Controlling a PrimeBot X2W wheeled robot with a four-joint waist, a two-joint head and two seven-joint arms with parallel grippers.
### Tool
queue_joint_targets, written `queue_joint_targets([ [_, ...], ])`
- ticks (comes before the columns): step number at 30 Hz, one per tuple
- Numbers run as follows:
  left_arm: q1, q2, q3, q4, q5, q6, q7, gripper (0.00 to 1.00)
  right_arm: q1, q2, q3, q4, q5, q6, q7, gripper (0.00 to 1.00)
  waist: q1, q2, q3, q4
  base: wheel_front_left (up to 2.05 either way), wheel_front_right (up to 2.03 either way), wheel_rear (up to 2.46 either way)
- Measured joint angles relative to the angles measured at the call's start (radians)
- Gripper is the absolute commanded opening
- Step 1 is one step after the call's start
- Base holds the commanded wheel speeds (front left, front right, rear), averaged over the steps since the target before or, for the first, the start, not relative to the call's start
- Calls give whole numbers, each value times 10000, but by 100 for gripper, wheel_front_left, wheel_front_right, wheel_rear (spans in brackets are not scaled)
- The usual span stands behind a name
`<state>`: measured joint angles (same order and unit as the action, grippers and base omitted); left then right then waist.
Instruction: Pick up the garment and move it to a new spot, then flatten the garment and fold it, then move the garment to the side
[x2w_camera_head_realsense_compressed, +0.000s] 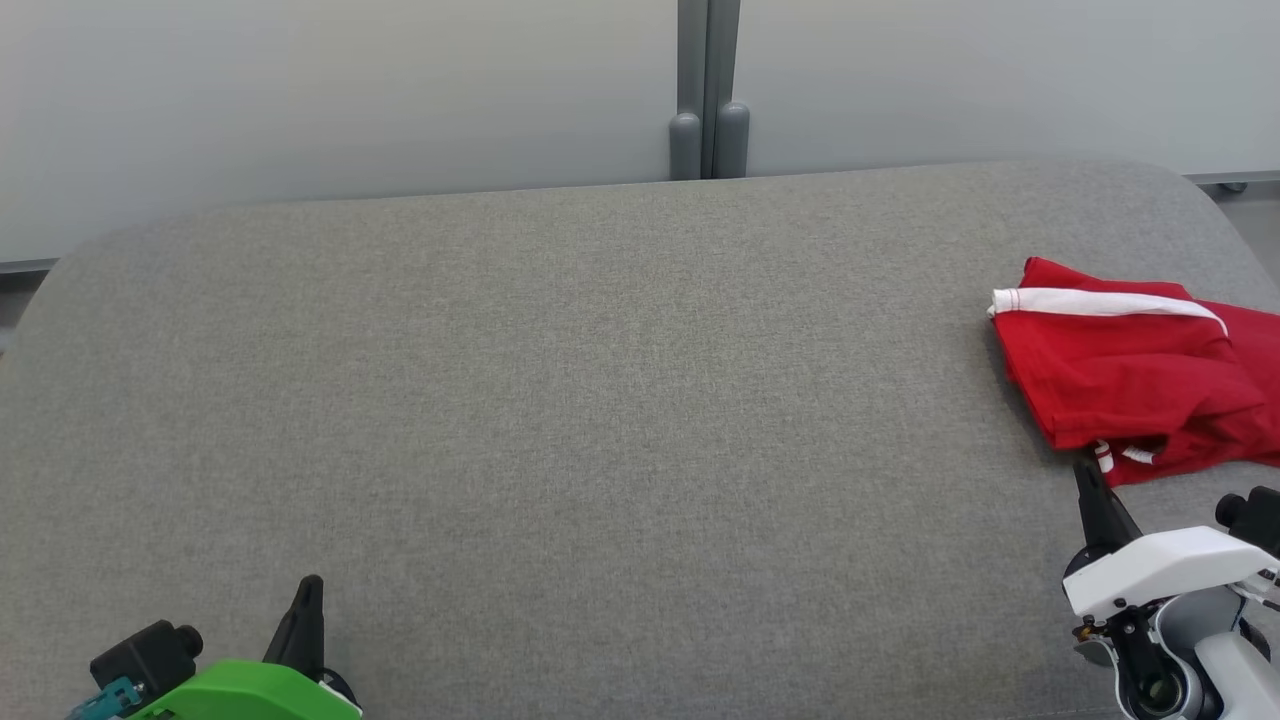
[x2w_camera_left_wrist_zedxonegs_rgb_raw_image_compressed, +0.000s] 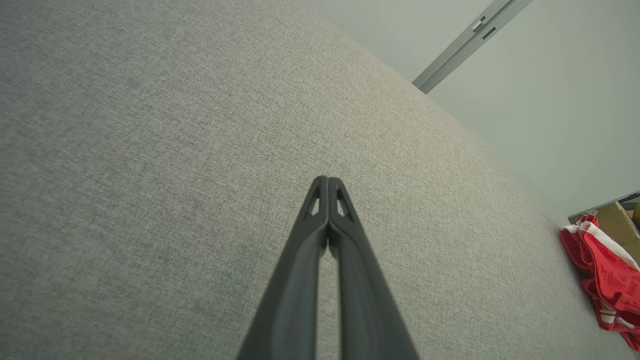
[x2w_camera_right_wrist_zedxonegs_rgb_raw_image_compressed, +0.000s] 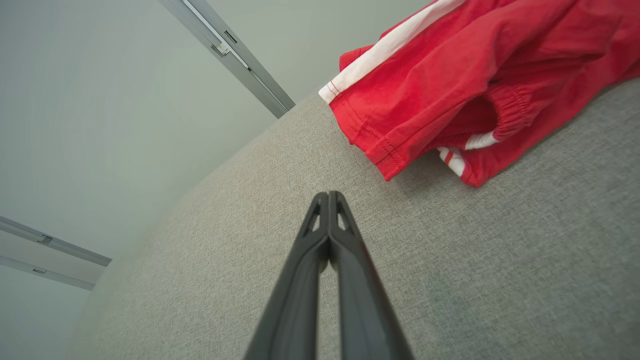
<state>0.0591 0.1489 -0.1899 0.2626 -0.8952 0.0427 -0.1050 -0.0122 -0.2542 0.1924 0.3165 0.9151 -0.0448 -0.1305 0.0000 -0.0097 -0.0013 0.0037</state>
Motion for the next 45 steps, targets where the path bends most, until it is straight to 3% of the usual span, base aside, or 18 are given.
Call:
queue_joint_targets([
  [45, -653, -652, 1597, 98, -4514, -982, 1317, 0, -245, 1315, -1990, -184, 4364, 978, 1486, 0, 0, 0, 25, -24, 0, 0, 0],
])
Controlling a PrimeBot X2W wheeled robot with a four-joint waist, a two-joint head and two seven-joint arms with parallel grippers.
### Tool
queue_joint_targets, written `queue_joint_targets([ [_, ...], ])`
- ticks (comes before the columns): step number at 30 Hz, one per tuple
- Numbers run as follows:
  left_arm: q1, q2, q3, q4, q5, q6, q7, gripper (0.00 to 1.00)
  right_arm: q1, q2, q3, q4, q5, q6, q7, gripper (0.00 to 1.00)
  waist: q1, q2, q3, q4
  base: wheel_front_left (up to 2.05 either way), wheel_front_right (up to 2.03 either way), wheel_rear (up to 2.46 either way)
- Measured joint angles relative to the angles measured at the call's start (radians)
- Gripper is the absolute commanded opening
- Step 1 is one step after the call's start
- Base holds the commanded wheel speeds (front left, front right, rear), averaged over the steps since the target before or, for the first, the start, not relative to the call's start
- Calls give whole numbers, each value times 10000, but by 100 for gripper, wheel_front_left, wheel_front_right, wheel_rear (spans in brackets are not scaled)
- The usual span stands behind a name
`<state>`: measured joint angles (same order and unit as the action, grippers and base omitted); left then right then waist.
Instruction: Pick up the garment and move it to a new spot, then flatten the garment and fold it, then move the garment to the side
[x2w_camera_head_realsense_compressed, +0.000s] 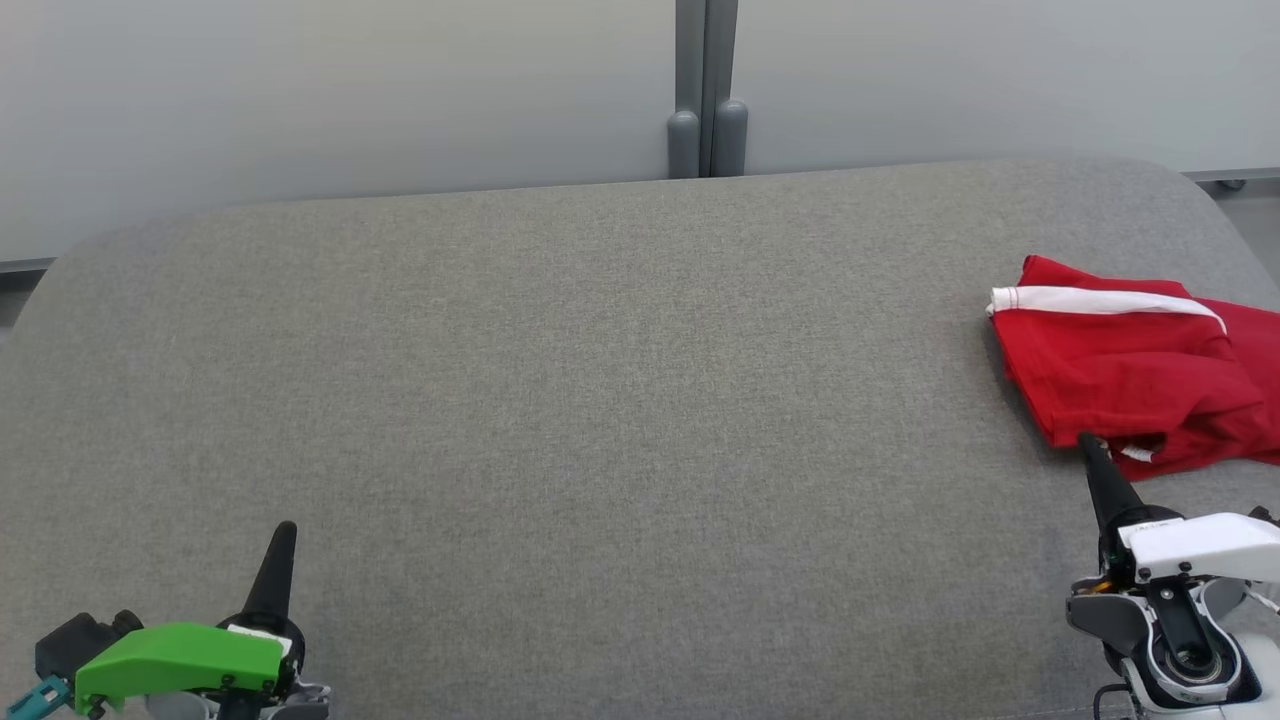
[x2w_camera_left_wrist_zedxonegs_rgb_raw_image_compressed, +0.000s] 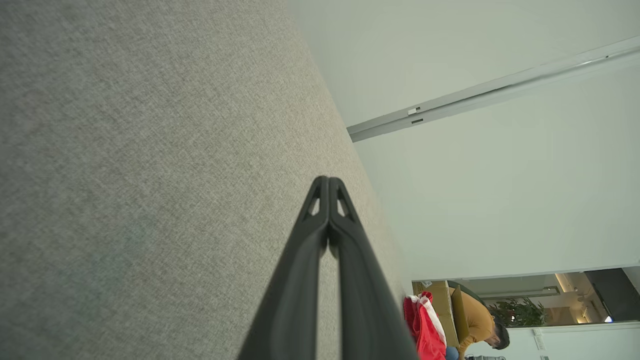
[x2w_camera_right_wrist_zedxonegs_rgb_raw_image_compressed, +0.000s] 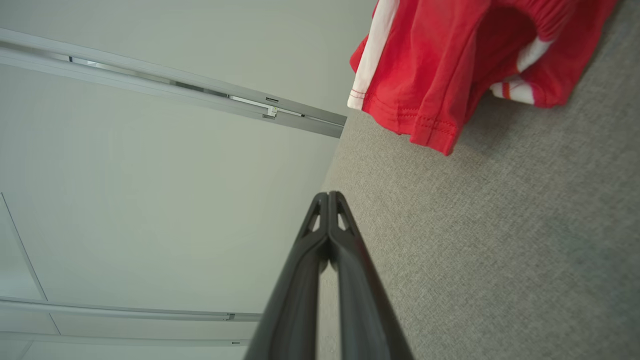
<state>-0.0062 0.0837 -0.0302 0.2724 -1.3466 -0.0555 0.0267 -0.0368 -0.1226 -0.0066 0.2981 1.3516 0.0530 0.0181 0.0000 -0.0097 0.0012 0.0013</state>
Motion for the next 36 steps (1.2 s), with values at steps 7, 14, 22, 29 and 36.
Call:
queue_joint_targets([
  [7, -148, -56, 286, 25, -723, -178, 196, 0, -81, 215, -324, -17, 669, 201, 207, 0, 0, 0, 4, -4, 0, 0, 0],
  [14, -214, -155, 518, 38, -1402, -337, 364, 0, -163, 364, -640, -42, 1329, 353, 435, 0, 0, 0, 8, -7, 0, 0, 0],
  [22, -401, -345, 773, 50, -2163, -531, 617, 0, -171, 635, -982, -69, 2077, 525, 686, 0, 0, 0, 12, -12, 0, 0, 0],
  [29, -445, -368, 955, 58, -2625, -648, 725, 0, -178, 813, -1185, -96, 2518, 614, 811, 0, 0, 0, 14, -13, 0, 0, 0],
  [36, -526, -368, 957, 61, -2625, -665, 725, 0, -179, 832, -1193, -96, 2518, 614, 811, 0, 0, 0, 14, -13, 0, 0, 0],
])
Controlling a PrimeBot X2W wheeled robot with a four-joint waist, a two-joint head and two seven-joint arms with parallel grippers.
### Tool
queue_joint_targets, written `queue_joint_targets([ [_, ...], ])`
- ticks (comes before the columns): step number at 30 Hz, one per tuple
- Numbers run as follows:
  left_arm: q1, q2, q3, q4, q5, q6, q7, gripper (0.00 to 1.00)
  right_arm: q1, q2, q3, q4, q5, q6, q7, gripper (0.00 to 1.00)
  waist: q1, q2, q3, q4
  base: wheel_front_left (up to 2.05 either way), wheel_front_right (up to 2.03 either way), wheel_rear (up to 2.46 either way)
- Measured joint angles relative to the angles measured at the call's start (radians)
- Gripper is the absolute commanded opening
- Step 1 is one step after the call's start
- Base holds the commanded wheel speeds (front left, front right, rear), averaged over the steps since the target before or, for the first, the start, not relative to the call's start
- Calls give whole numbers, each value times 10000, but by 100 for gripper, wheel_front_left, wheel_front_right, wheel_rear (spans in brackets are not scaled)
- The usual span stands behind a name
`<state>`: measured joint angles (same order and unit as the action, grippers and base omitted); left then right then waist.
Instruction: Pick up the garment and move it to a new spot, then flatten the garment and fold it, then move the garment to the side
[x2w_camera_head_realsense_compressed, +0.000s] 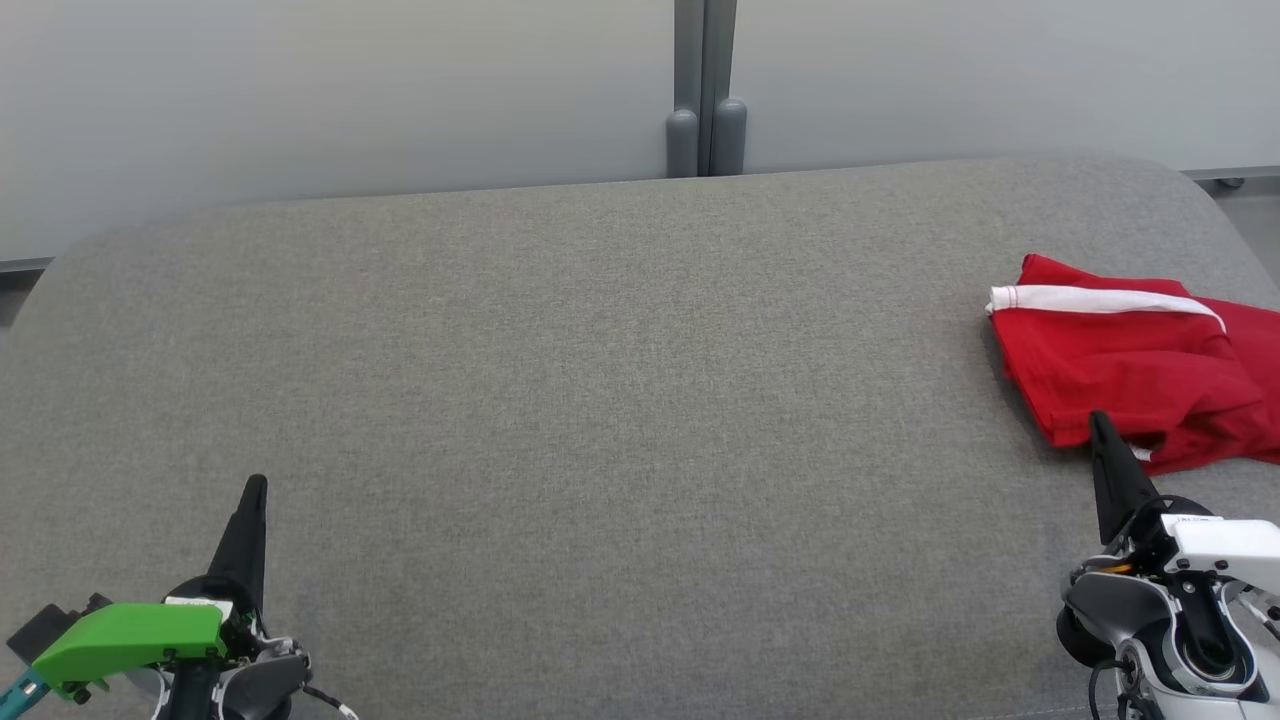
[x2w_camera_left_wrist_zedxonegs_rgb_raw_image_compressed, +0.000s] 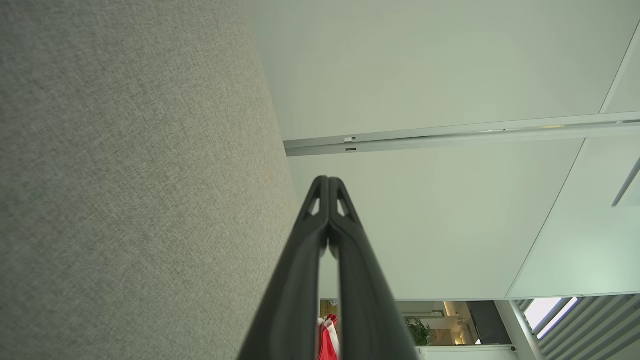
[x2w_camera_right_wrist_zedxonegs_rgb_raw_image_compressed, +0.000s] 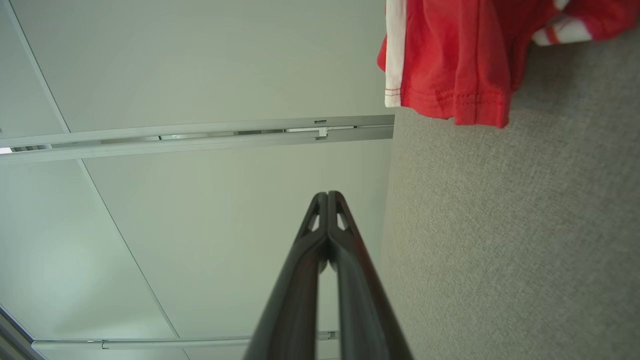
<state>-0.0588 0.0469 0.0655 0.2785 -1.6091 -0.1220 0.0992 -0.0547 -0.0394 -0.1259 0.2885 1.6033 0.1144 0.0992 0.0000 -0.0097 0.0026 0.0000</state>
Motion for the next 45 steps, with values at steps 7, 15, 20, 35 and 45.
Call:
queue_joint_targets([
  [7, -23, -2, 2, 6, 0, -2, 12, 0, -1, 0, -2, 0, 0, 0, 0, 0, 0, 0, -1, 0, 0, 0, 0],
  [15, -25, -2, 6, 13, 0, -2, 12, 0, -2, 0, -6, 0, 0, 0, 0, 0, 0, 0, -1, 0, 0, 0, 0],
  [20, -26, -2, 6, 17, 0, -2, 12, 0, -3, 0, -6, 0, 0, 0, 2, 0, 0, 0, -2, 0, 0, 0, 0],
  [35, -27, -4, 10, 25, 0, -4, 12, 0, -11, 0, -12, 2, 0, 0, 29, 0, 0, 0, -2, 0, 0, 0, 0],
  [45, -28, -4, 12, 29, 0, -6, 12, 0, -29, 0, -13, 2, 0, 0, 29, 0, 0, 0, -3, 0, 0, 0, 0],
])
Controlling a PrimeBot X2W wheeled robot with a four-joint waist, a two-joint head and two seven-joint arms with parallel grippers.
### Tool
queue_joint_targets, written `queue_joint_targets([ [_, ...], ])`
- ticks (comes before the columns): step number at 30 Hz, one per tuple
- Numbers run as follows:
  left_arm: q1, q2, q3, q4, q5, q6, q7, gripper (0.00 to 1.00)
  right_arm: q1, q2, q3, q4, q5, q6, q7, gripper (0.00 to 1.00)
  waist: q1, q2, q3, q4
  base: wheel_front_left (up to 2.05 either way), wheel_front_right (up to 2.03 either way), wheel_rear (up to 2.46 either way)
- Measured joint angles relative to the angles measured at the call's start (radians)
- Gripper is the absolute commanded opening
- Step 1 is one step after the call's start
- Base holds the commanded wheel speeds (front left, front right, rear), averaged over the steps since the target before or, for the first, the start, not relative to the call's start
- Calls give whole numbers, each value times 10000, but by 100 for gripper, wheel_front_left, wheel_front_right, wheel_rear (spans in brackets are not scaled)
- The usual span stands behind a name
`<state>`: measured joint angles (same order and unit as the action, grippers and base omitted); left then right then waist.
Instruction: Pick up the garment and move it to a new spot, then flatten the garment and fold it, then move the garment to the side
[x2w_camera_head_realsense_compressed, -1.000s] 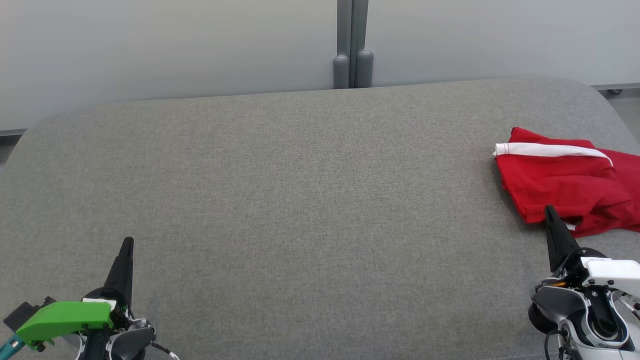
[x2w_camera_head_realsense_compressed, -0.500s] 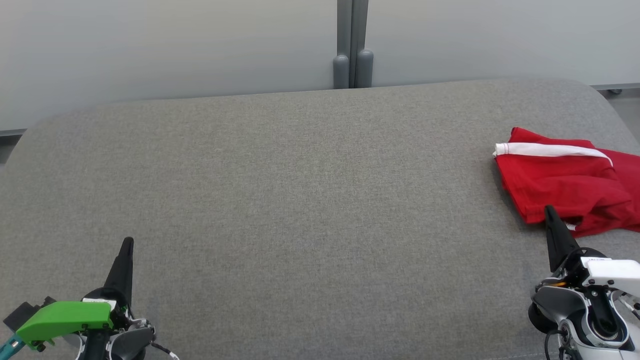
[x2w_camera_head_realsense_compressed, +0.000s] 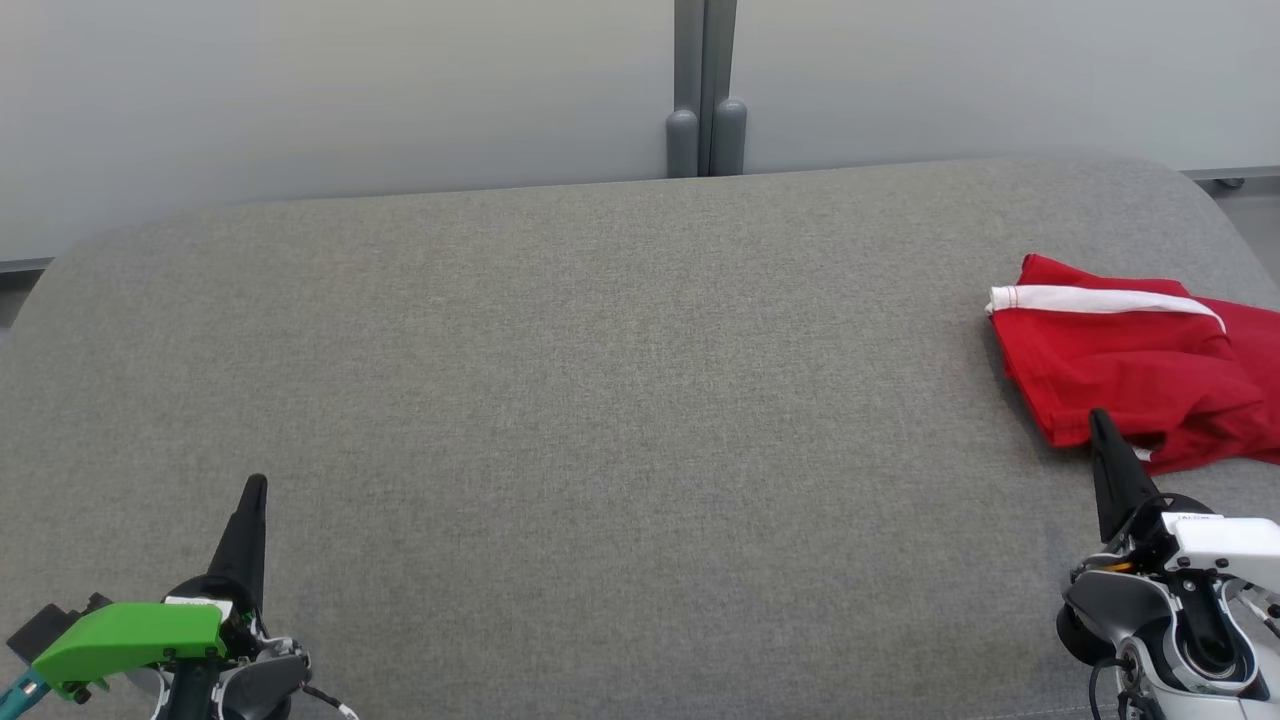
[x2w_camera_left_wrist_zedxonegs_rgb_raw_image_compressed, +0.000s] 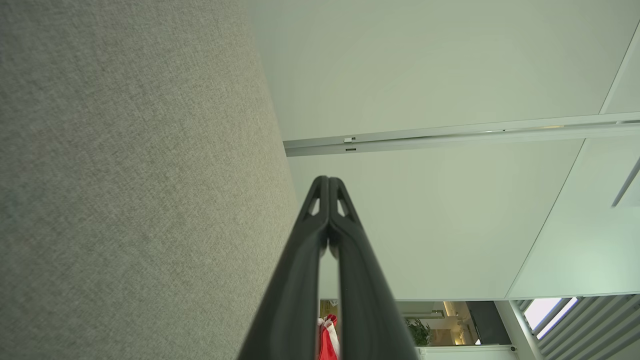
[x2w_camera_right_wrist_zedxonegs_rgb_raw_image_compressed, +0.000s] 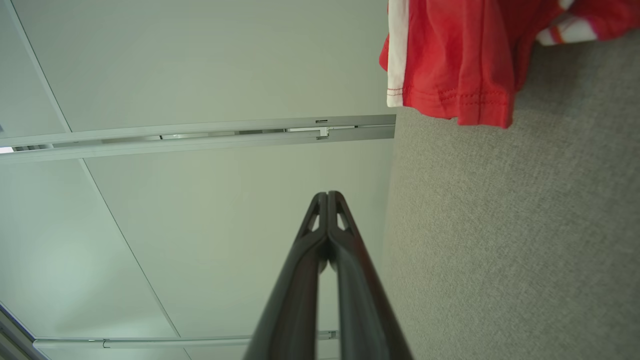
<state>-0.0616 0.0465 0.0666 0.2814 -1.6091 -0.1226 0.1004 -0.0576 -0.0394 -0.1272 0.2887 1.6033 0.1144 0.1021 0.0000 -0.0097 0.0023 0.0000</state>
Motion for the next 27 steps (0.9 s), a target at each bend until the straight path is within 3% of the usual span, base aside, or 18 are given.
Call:
queue_joint_targets([
  [27, -1, 0, 6, 2, 0, 0, 0, 0, -7, 0, -6, -2, 0, 0, 0, 0, 0, 0, 0, 0, 0, 0, 0],
])
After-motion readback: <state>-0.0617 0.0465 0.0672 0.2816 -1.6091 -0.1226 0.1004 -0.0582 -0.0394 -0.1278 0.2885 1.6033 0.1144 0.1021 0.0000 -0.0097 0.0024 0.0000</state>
